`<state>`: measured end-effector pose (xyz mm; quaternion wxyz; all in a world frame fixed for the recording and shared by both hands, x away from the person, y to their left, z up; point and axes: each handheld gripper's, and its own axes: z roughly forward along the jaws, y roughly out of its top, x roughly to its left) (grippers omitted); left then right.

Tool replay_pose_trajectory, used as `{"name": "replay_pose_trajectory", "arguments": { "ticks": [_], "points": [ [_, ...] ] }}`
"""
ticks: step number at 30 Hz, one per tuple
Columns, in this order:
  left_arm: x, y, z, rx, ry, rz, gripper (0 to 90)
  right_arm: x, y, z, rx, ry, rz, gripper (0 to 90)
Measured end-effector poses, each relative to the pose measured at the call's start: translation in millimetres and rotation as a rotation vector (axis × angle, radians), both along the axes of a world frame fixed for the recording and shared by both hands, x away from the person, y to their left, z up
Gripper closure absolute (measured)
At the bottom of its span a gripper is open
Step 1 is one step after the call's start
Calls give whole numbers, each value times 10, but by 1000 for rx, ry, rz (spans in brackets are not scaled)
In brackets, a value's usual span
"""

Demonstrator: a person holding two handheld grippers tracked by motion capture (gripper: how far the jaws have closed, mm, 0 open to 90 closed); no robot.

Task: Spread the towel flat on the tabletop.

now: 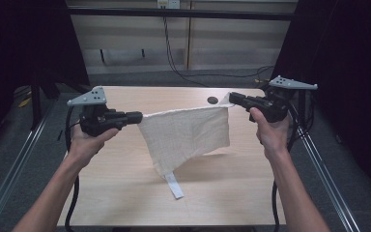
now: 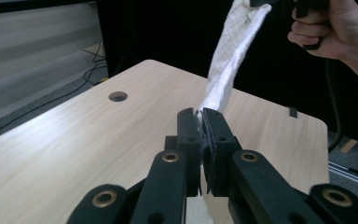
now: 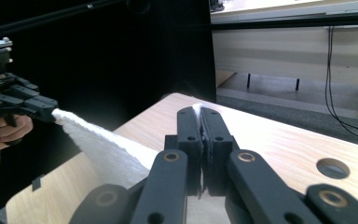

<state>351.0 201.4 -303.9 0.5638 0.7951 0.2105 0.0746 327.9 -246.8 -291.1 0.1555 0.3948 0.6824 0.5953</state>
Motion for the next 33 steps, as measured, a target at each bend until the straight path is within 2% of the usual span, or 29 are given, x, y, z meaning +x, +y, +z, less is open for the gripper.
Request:
{"name": "replay_pose_trajectory", "arguments": {
  "ticks": [4,5,8,10,12,14,15,16,17,18,19,20,22,23,24,25,26,27,28,29,30,31,32,33],
  "points": [
    [162,13,62,24,14,30,868,73,36,16,6,4,-4,877],
    [251,22,94,32,16,56,868,141,54,10,14,12,-12,877],
    [334,41,145,32,17,73,868,211,81,12,14,17,-16,877],
    [413,60,210,23,22,89,868,326,125,46,5,24,-23,877],
    [473,68,286,32,6,101,869,366,140,63,11,22,-21,877],
    [497,72,365,28,-42,128,871,444,166,107,19,20,-26,878],
    [520,90,429,-10,-47,132,871,504,176,160,43,-5,-12,878],
    [520,90,429,-10,-47,132,871,504,176,160,43,-5,-12,878],
    [510,94,453,-21,-60,136,871,514,175,180,74,-22,8,879],
    [493,96,463,-29,-62,121,871,505,192,195,68,-36,4,880],
    [442,82,432,-3,-71,112,871,496,198,180,58,-28,6,880],
    [442,82,432,-3,-71,112,871,496,198,180,58,-28,6,880],
    [407,74,314,-3,-52,96,871,464,191,107,37,-19,4,880],
    [396,62,232,14,-41,87,871,424,174,-18,30,8,6,881],
    [381,46,140,26,-30,84,871,424,174,-18,30,8,6,881],
    [343,10,-53,24,7,58,871,367,162,-175,29,28,14,882],
    [343,10,-53,24,7,58,871,367,162,-175,29,28,14,882],
    [285,-41,-232,51,26,34,871,295,175,-329,18,52,25,882],
    [285,-41,-232,51,26,34,871,295,175,-329,18,52,25,882],
    [236,-79,-400,65,52,14,871,222,178,-460,3,70,24,882],
    [236,-79,-400,65,52,14,871,222,178,-460,3,70,24,882],
    [212,-89,-478,63,68,7,871,189,173,-520,3,79,27,882],
    [148,-104,-608,84,86,-8,871,108,155,-635,-2,87,31,882],
    [148,-104,-608,84,86,-8,870,108,155,-635,-2,87,31,882]
  ]
}}
